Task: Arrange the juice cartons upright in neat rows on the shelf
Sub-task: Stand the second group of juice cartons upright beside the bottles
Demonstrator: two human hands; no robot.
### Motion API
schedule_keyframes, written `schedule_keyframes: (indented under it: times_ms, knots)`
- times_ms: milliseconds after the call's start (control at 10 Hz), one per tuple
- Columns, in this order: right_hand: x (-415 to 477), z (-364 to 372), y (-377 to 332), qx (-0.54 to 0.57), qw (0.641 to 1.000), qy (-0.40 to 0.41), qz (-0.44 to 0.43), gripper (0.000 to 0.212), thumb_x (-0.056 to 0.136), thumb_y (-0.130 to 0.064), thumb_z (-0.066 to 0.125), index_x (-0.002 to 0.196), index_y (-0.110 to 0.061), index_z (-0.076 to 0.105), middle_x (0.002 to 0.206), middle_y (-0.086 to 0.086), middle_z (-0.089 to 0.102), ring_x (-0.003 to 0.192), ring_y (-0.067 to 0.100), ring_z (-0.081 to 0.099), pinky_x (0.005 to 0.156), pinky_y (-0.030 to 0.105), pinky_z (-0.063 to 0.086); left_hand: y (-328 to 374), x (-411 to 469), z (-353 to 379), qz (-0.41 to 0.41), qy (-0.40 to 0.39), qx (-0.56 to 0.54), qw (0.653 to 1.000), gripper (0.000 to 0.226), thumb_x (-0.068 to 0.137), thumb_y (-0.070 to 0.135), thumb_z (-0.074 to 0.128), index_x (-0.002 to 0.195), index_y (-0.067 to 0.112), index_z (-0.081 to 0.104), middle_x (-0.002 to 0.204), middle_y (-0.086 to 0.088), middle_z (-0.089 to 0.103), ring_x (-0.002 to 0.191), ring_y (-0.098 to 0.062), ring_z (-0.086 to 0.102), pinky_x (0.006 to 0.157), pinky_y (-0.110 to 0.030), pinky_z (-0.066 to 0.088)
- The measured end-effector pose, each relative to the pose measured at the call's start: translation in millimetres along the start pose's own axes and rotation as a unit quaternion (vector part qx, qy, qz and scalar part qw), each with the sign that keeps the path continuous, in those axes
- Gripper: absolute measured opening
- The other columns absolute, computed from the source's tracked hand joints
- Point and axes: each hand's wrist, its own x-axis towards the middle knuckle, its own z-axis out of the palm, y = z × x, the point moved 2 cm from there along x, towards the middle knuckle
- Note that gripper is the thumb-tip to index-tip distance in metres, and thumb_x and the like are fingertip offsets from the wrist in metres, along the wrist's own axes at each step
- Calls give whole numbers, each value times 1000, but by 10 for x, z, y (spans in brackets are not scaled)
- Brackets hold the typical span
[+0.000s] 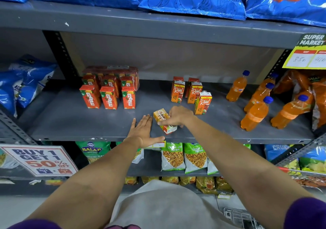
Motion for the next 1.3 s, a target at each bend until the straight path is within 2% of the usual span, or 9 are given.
schedule_keyframes:
  times_ms: [100,300,400,700,800,900,1000,1100,1300]
  knots:
    - [6,10,18,3,1000,-3,8,50,64,-66,63,78,-19,66,61,-5,65,61,16,71,57,22,41,-8,-8,-11,5,-6,3,1000,108,79,81,36,155,16,-4,165,1,-8,150,-13,-11,120,-46,-12]
    - [21,-211,195,-143,985,90,-28,54,72,-59,64,117,-29,60,107,2,64,103,26,63,79,35,51,-35,-18,-11,7,-8,7,1000,106,80,80,33,155,17,-5,164,2,-11,150,-12,-12,121,-44,-12]
    - [69,-424,276,-134,980,120,-83,52,76,-45,68,124,-32,52,118,6,59,109,29,59,83,41,53,-40,-7,18,7,-1,15,1000,106,79,81,31,155,17,-5,164,3,-11,150,-12,-12,121,-44,-12]
    - [54,-859,215,-305,933,136,-136,46,75,-26,68,119,-33,57,121,5,53,102,30,61,69,36,50,-42,0,23,7,3,13,1000,106,79,82,31,155,17,-5,164,2,-11,150,-12,-11,121,-44,-12]
    - [81,-818,171,-371,906,130,-159,41,82,-13,64,119,-31,59,129,8,44,114,32,52,61,39,47,-46,-11,20,7,4,9,1000,106,79,81,33,155,17,-4,164,3,-10,150,-12,-11,121,-44,-12]
    - [114,-747,189,-390,898,116,-165,47,83,-4,62,123,-29,58,143,10,35,129,34,40,70,43,51,-47,-15,16,7,3,8,1000,105,79,81,33,155,17,-4,164,3,-10,150,-11,-12,121,-44,-12]
    - [141,-673,254,-376,901,88,-199,61,83,4,57,134,-29,48,153,10,25,136,33,34,81,42,52,-40,-9,10,7,0,8,1000,105,79,81,34,155,17,-4,164,3,-10,150,-12,-12,121,-44,-12]
    - [153,-735,284,-329,916,86,-213,66,80,1,62,135,-31,43,150,7,29,131,31,40,82,40,51,-44,-4,4,7,0,6,1000,105,80,80,34,155,17,-4,164,2,-10,150,-12,-12,121,-44,-12]
    - [179,-847,309,-238,943,69,-224,45,82,-6,64,121,-27,56,127,3,57,117,27,55,93,46,50,-42,-7,6,7,-2,7,1000,105,80,80,34,155,17,-3,164,2,-10,150,-12,-11,121,-44,-12]
